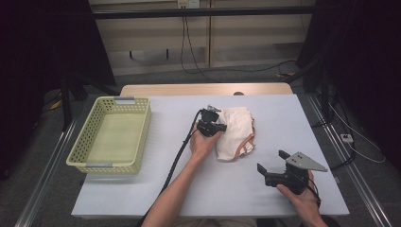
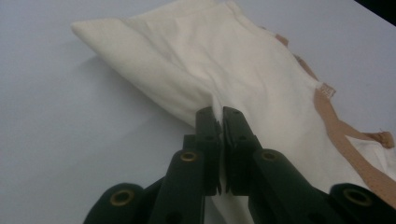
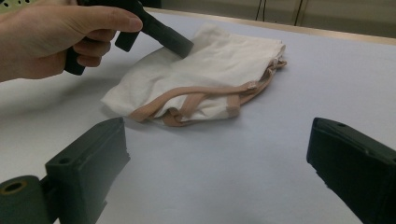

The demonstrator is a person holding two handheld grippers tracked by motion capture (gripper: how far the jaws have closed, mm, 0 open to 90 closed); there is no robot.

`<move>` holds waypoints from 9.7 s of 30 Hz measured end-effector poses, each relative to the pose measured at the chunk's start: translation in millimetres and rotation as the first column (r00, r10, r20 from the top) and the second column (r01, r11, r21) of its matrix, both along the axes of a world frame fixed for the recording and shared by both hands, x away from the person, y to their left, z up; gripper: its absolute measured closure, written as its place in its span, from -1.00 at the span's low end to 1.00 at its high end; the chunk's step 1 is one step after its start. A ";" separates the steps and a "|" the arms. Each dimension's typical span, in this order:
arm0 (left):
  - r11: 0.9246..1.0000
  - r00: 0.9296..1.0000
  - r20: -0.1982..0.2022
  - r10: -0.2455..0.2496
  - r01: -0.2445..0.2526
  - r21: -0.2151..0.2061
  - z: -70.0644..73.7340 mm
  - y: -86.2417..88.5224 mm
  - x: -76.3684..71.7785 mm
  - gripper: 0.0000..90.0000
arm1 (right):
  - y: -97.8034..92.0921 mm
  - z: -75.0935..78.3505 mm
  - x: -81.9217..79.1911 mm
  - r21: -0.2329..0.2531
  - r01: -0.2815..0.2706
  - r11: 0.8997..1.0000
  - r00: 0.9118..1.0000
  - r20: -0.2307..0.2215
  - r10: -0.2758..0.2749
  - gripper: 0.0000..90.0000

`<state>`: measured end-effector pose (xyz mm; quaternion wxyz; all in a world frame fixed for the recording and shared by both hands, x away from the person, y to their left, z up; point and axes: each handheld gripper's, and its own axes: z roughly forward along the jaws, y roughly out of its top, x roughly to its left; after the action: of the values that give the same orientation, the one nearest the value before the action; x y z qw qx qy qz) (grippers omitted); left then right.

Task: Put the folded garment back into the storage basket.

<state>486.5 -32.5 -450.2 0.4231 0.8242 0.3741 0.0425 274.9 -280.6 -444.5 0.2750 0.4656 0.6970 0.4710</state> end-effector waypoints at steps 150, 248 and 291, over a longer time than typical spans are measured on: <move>0.979 0.855 0.490 0.168 -0.089 -0.182 177.7 201.4 -97.1 0.93 | 0.8 1.0 -2.1 -0.007 0.012 1.000 1.000 0.008 -0.011 -0.89; 0.938 0.875 0.355 0.329 -0.346 -0.018 138.0 323.6 -73.2 0.93 | 3.3 0.9 -3.6 -0.006 0.004 1.000 1.000 0.005 -0.004 -0.89; 0.935 0.933 0.164 0.319 -0.338 0.106 80.5 329.8 -37.2 0.93 | 2.5 0.5 -2.5 -0.010 0.003 1.000 1.000 0.005 -0.003 -0.88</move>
<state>449.3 297.3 -369.7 0.3801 0.7708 0.4717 0.1969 272.3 -278.1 -444.0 0.2798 0.4642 0.6978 0.4683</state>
